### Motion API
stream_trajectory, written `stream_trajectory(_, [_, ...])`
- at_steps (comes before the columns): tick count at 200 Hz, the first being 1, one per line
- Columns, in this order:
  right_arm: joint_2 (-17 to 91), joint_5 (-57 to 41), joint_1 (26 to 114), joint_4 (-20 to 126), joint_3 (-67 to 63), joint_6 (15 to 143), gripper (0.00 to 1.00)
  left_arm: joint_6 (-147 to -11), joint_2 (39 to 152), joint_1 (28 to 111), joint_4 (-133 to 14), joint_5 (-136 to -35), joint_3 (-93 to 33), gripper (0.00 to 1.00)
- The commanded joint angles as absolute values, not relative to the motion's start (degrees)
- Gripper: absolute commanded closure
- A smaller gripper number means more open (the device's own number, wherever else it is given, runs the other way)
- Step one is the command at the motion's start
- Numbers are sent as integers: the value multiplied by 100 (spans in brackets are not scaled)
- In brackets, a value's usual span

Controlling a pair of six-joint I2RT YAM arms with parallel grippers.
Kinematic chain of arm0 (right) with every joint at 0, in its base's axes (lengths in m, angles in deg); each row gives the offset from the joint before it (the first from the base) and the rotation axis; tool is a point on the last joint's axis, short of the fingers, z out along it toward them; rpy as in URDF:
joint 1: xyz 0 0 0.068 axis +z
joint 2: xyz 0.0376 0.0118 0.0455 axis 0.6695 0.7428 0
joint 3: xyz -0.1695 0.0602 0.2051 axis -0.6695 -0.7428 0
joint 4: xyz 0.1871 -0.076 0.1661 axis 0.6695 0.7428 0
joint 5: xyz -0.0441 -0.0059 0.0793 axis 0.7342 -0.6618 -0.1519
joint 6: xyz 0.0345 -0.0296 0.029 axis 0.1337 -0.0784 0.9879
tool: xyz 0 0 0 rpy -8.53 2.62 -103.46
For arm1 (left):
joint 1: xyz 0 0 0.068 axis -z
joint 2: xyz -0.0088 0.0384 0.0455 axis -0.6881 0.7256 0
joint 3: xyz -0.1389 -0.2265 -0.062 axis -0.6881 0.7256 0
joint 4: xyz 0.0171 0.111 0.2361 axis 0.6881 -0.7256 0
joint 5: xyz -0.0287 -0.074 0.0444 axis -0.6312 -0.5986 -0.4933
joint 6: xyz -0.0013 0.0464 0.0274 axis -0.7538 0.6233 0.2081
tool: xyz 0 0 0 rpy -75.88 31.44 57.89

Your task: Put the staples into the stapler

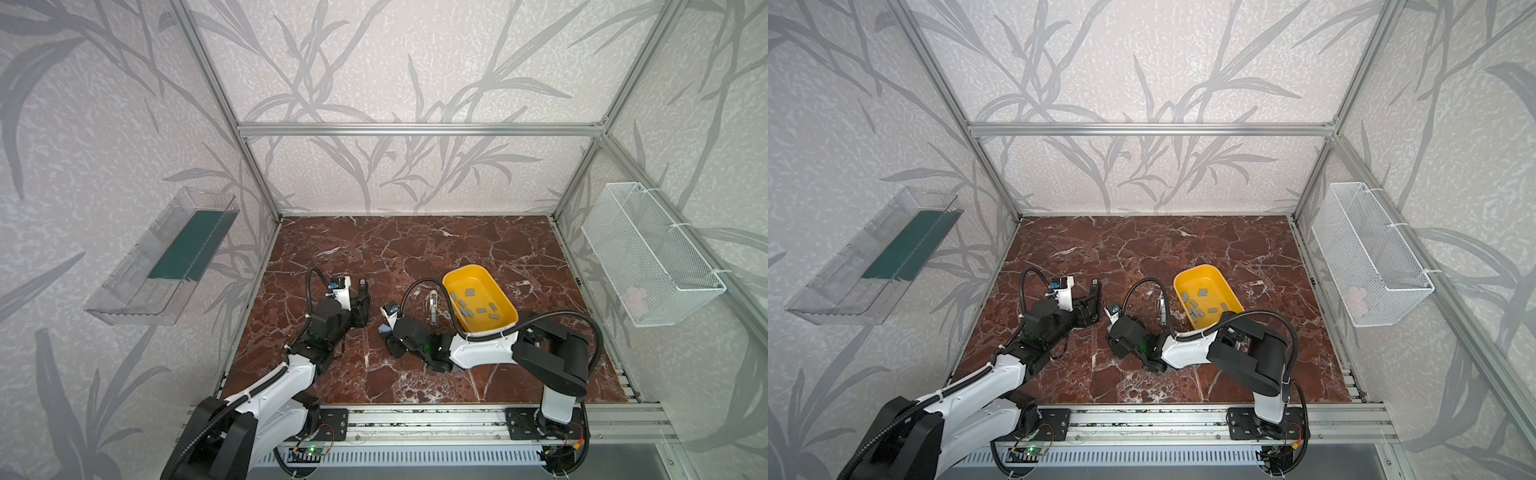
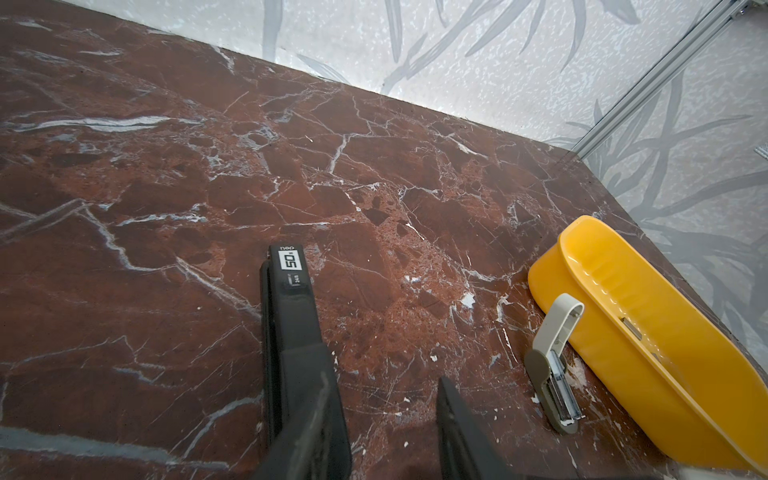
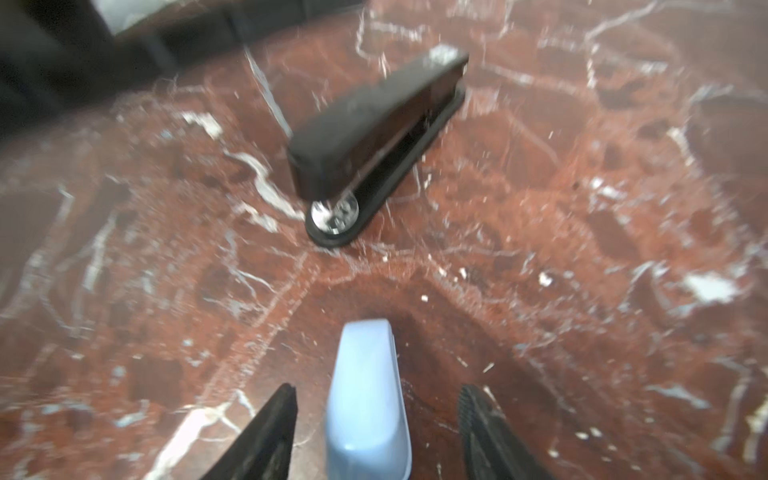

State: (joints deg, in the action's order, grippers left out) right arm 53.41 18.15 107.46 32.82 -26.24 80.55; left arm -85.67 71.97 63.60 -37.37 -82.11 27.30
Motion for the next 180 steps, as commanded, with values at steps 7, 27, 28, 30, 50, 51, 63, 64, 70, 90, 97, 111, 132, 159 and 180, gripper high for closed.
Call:
stream_trajectory(7, [5017, 1973, 10718, 3867, -2286, 7806, 39, -8615, 7256, 6317, -3651, -8222, 2765, 57])
stream_trajectory(27, [5145, 1945, 10675, 3965, -2105, 7824, 50, -8615, 7240, 6308, -3660, -8221, 2779, 57])
stream_trajectory(28, [5156, 1941, 10678, 3968, -2099, 7829, 51, -8615, 7239, 6308, -3660, -8222, 2775, 57])
stream_trajectory(30, [5175, 1933, 10665, 3965, -2092, 7832, 52, -8615, 7238, 6308, -3660, -8222, 2774, 57])
stream_trajectory(50, [5428, 1860, 10620, 3923, -1989, 7894, 61, -8603, 7220, 6300, -3685, -8216, 2773, 57])
stream_trajectory(51, [5442, 1854, 10620, 3916, -1983, 7894, 62, -8605, 7220, 6300, -3686, -8210, 2772, 57])
stream_trajectory(63, [5612, 1800, 10603, 3831, -1962, 7925, 65, -8598, 7212, 6304, -3690, -8209, 2774, 57])
stream_trajectory(64, [5622, 1798, 10602, 3826, -1961, 7932, 65, -8602, 7212, 6302, -3693, -8211, 2777, 57])
stream_trajectory(70, [5692, 1793, 10604, 3781, -1974, 7940, 67, -8607, 7207, 6291, -3688, -8211, 2776, 57])
stream_trajectory(90, [5977, 1720, 10604, 3583, -2082, 8069, 72, -8610, 7227, 6282, -3679, -8218, 2773, 57])
stream_trajectory(97, [6114, 1692, 10608, 3482, -2173, 8177, 72, -8610, 7235, 6281, -3678, -8218, 2778, 57])
stream_trajectory(111, [6416, 1684, 10610, 3270, -2351, 8383, 74, -8615, 7246, 6282, -3669, -8226, 2778, 57])
stream_trajectory(132, [6590, 1780, 10611, 3062, -2575, 8544, 75, -8611, 7257, 6271, -3660, -8235, 2780, 57])
stream_trajectory(159, [6487, 1917, 10610, 3039, -2689, 8554, 75, -8632, 7232, 6264, -3660, -8257, 2773, 57])
stream_trajectory(180, [6668, 1876, 10615, 3024, -2705, 8654, 75, -8630, 7212, 6264, -3685, -8260, 2774, 57])
